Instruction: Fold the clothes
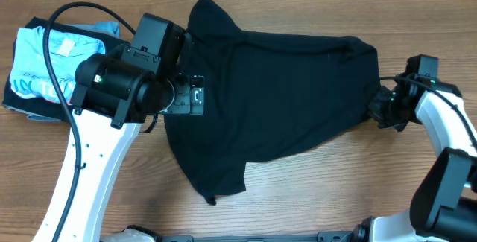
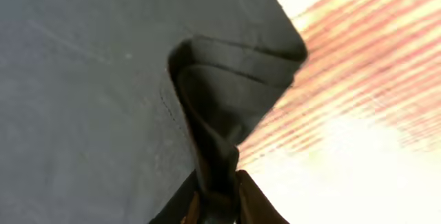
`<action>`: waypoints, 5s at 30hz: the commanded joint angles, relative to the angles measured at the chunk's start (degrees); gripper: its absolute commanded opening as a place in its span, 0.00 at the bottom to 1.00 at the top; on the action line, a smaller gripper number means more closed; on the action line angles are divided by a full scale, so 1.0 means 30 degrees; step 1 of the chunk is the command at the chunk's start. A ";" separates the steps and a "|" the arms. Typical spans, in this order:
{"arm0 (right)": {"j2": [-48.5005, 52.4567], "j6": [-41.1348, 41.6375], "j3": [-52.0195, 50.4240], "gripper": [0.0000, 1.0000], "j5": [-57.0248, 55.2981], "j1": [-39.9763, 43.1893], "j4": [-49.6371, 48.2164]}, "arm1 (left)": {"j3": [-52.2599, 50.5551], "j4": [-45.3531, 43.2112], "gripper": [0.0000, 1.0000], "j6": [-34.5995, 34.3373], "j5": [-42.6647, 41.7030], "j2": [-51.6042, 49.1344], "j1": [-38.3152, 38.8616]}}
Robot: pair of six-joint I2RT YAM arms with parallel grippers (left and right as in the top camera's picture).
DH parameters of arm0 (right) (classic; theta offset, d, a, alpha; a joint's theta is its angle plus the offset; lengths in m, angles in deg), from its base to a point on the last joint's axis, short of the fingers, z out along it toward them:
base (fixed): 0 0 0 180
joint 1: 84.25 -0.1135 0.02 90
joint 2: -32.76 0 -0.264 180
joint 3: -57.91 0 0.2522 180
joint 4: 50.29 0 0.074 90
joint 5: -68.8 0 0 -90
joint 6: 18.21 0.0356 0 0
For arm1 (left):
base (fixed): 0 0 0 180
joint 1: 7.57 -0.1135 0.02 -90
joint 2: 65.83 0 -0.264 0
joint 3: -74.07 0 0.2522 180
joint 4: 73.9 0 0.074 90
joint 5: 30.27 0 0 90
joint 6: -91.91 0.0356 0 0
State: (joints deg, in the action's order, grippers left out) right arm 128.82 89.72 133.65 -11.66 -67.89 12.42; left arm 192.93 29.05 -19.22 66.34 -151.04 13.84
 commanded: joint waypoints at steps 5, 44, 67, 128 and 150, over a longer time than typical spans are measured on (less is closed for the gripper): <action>-0.0415 0.0590 0.0423 0.08 -0.2208 0.1282 0.3096 | 0.0044 0.0029 1.00 -0.0255 -0.0080 -0.0095 0.0124; -0.0408 -0.0044 0.0386 1.00 -0.2193 0.9216 0.5858 | 0.0044 0.0029 1.00 -0.0255 -0.0080 -0.0095 0.0124; -0.0408 -0.0554 0.0386 1.00 0.1479 -0.6025 0.1982 | 0.0044 -0.2215 1.00 -0.0255 -0.0029 -0.0095 0.0124; -0.0372 -0.1428 0.0335 0.04 -0.0452 -0.7184 -0.1982 | -0.2295 -2.2316 0.79 1.3923 -0.2514 -1.3835 0.1086; -0.0372 -0.1428 0.0335 0.11 -0.0459 -0.7184 -0.2419 | -0.0124 -2.3467 0.09 1.4251 0.2455 -1.6021 0.1625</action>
State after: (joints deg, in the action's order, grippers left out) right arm 128.82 85.44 133.84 -12.66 -89.53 5.49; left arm 187.86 -40.98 24.41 69.31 -198.62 17.97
